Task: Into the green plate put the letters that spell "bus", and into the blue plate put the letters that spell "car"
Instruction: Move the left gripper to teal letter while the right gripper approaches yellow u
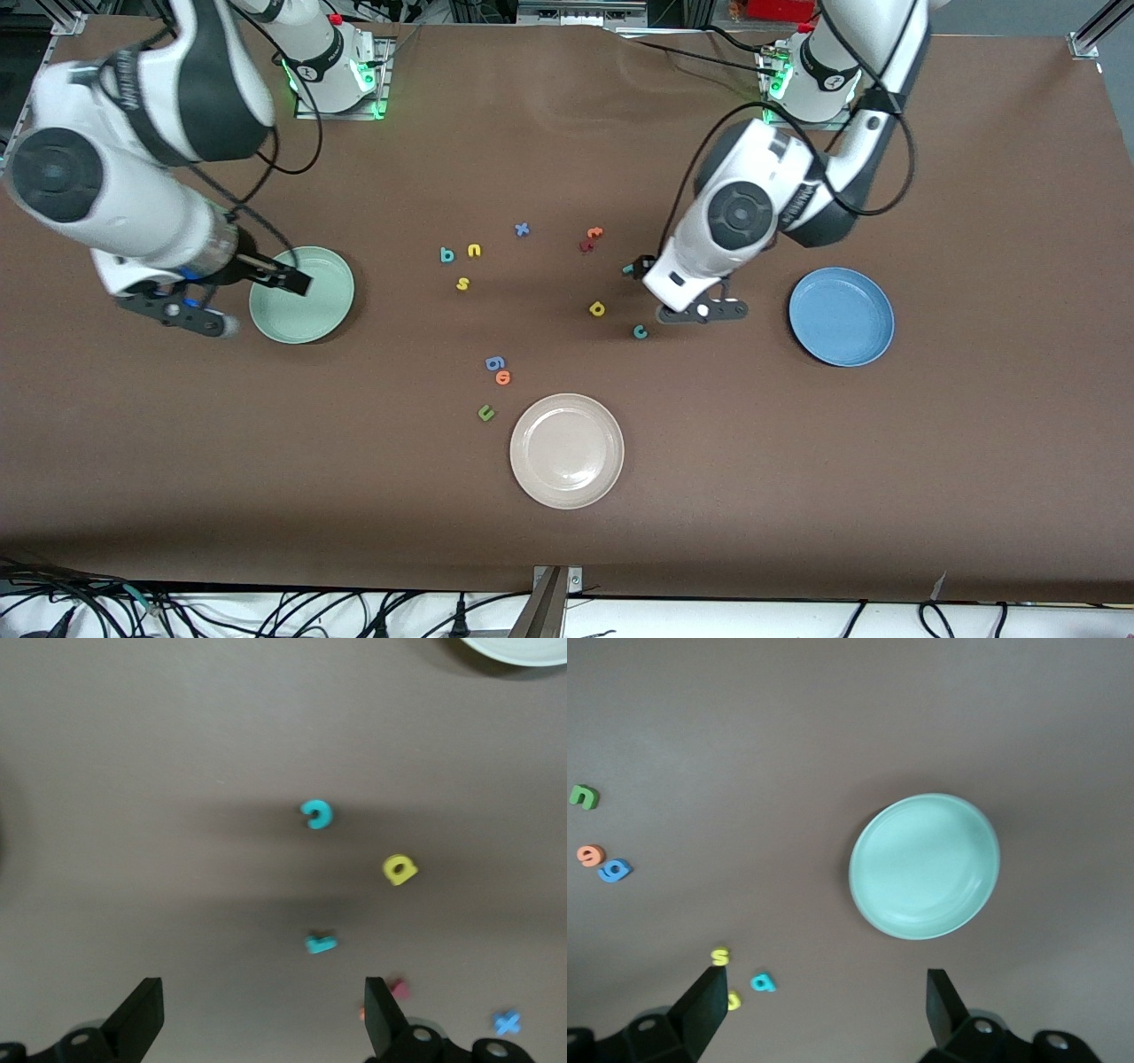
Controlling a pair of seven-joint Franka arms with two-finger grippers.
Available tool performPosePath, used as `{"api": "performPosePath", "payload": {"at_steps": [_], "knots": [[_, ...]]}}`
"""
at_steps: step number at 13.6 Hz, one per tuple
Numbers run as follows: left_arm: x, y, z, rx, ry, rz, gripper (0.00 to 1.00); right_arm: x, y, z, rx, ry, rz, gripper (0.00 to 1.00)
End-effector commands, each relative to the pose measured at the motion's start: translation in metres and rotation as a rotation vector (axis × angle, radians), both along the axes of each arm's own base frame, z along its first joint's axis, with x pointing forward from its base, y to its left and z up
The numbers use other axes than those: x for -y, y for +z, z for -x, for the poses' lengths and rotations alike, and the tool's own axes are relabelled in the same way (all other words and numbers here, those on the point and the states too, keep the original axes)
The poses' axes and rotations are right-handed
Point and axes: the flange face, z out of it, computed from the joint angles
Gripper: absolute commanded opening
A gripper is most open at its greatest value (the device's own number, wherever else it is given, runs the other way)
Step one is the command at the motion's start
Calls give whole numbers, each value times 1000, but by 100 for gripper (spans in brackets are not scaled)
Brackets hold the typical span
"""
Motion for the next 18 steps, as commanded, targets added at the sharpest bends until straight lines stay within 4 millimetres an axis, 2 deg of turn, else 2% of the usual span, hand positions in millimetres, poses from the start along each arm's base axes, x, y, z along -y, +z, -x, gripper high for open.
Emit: {"api": "performPosePath", "payload": {"at_steps": [1, 3, 6, 9, 11, 15, 18], "knots": [[14, -37, 39, 59, 79, 2, 100, -38, -27, 13, 12, -31, 17, 99], [25, -65, 66, 110, 76, 24, 100, -69, -53, 32, -7, 6, -18, 99], [34, -93, 96, 170, 71, 7, 100, -91, -89, 55, -47, 15, -77, 98], [40, -128, 121, 215, 78, -11, 100, -116, -138, 92, -61, 72, -85, 98], [42, -131, 122, 213, 79, -14, 99, -128, -168, 117, -43, 103, -100, 98], [39, -147, 119, 210, 92, -15, 98, -142, -218, 141, -28, 107, -135, 98], [38, -150, 118, 208, 93, -17, 96, -167, -251, 155, 3, 82, -167, 95]]}}
